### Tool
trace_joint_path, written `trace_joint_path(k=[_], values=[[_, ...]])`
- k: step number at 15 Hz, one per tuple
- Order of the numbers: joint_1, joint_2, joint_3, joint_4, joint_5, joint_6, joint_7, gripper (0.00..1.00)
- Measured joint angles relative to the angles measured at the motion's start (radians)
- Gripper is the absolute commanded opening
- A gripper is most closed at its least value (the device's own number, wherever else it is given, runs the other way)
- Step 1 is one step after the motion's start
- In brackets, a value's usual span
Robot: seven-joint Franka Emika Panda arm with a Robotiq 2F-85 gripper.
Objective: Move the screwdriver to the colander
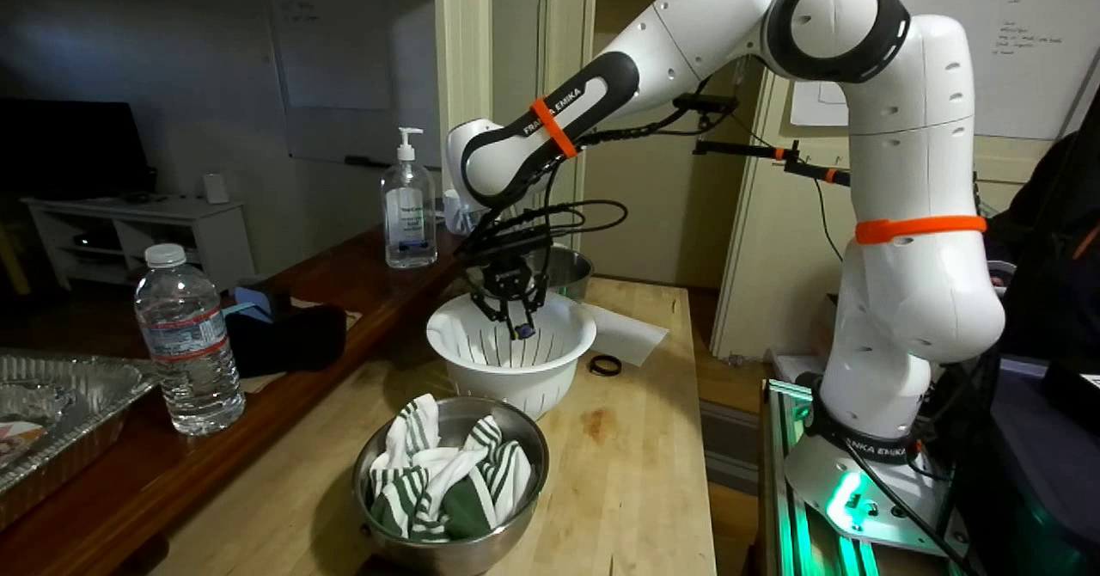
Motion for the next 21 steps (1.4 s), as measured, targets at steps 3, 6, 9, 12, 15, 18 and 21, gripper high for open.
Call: trace_joint_path(k=[3, 6, 9, 12, 15, 18, 21], values=[[0.015, 0.038, 0.004, 0.03, -0.001, 0.003, 0.052, 0.08], [0.029, 0.066, 0.005, 0.04, -0.001, 0.003, 0.083, 0.08], [0.029, 0.09, 0.004, 0.04, -0.001, 0.003, 0.098, 0.08], [0.029, 0.108, 0.004, 0.042, -0.001, 0.004, 0.112, 0.24], [0.03, 0.12, 0.004, 0.051, -0.001, 0.004, 0.113, 0.66], [0.031, 0.121, 0.005, 0.059, -0.001, 0.004, 0.113, 0.87], [0.034, 0.099, 0.006, 0.062, -0.001, 0.004, 0.113, 1.0]])
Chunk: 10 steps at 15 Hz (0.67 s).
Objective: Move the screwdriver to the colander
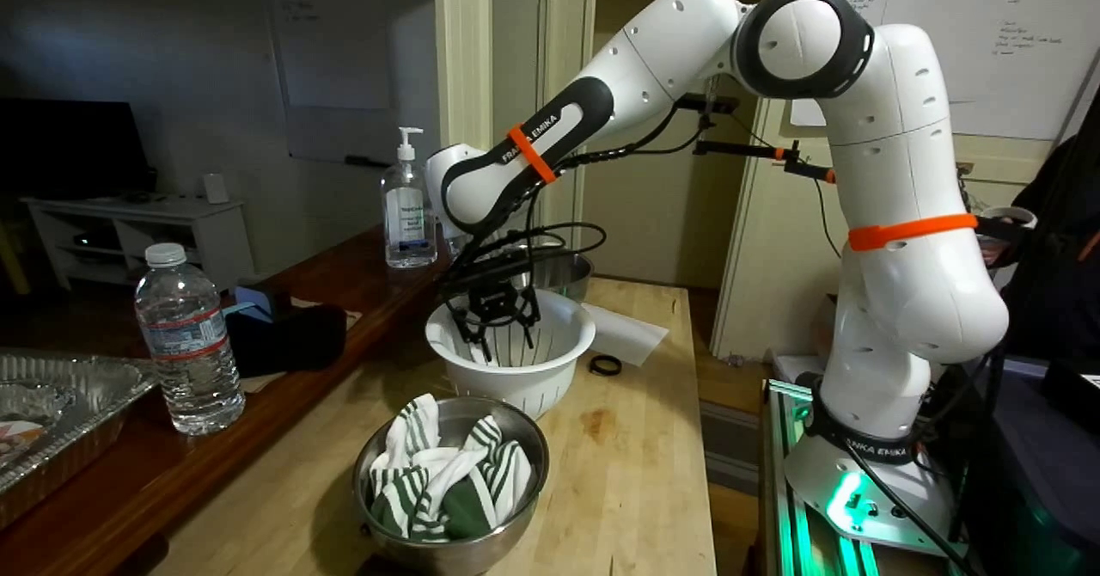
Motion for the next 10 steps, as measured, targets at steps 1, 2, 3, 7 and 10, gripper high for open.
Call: trace_joint_path(k=[1, 2, 3, 7, 10], values=[[0.0, -0.019, 0.002, -0.002, 0.0, 0.0, -0.003, 1.0], [0.001, -0.046, 0.004, -0.005, 0.0, -0.002, -0.006, 1.0], [0.001, -0.078, 0.007, -0.012, 0.001, -0.014, -0.02, 1.0], [-0.007, -0.277, 0.016, -0.077, -0.003, -0.133, -0.176, 1.0], [-0.017, -0.451, 0.019, -0.164, -0.06, -0.171, -0.317, 1.0]])
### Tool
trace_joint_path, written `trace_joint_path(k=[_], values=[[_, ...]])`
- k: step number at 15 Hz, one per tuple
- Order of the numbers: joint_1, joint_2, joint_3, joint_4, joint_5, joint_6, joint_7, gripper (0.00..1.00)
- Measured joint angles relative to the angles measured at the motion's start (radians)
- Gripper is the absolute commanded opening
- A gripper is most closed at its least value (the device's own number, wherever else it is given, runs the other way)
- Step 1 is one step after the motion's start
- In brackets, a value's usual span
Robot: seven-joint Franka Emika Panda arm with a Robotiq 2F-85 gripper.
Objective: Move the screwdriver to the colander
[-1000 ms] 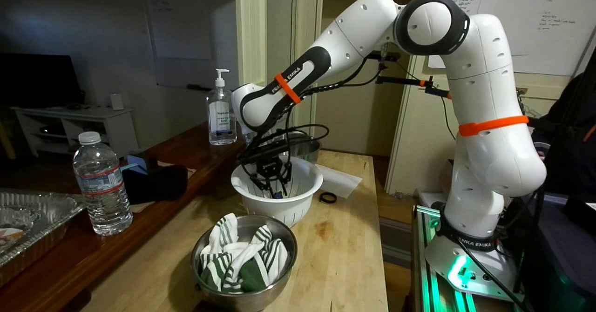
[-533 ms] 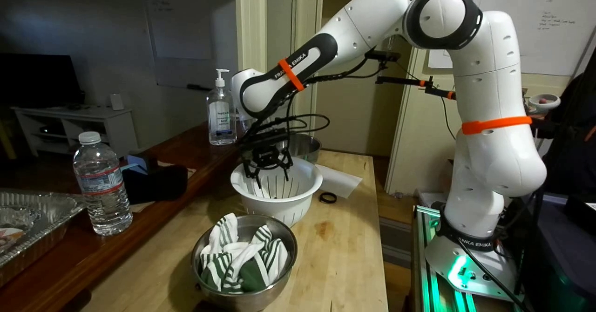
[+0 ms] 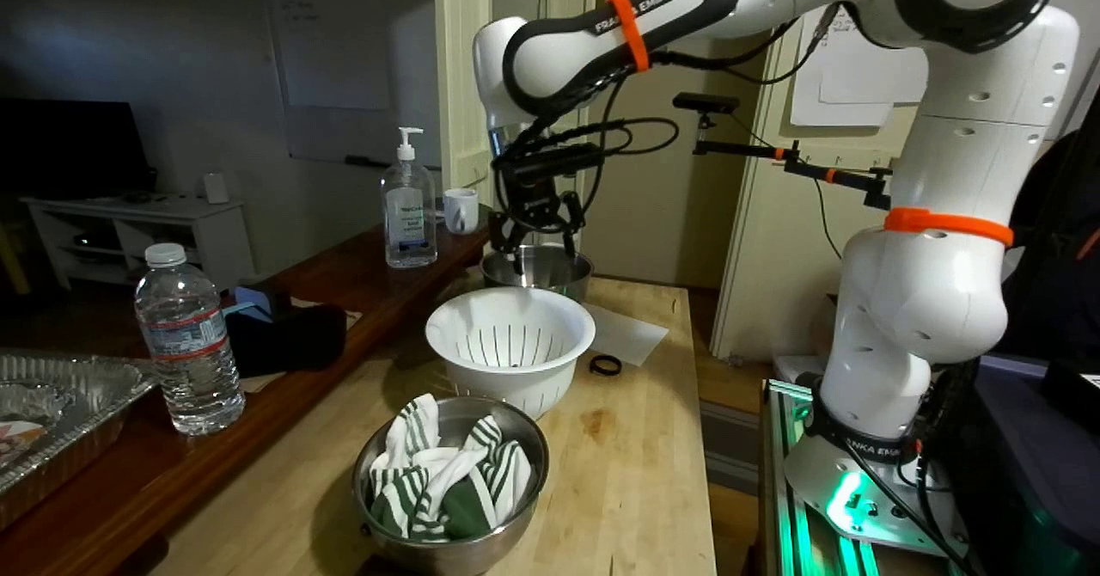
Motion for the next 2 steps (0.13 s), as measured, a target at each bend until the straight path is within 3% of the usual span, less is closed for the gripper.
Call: trace_joint_path(k=[2], values=[[-0.007, -0.047, 0.006, -0.018, -0.003, -0.001, -0.005, 1.0]])
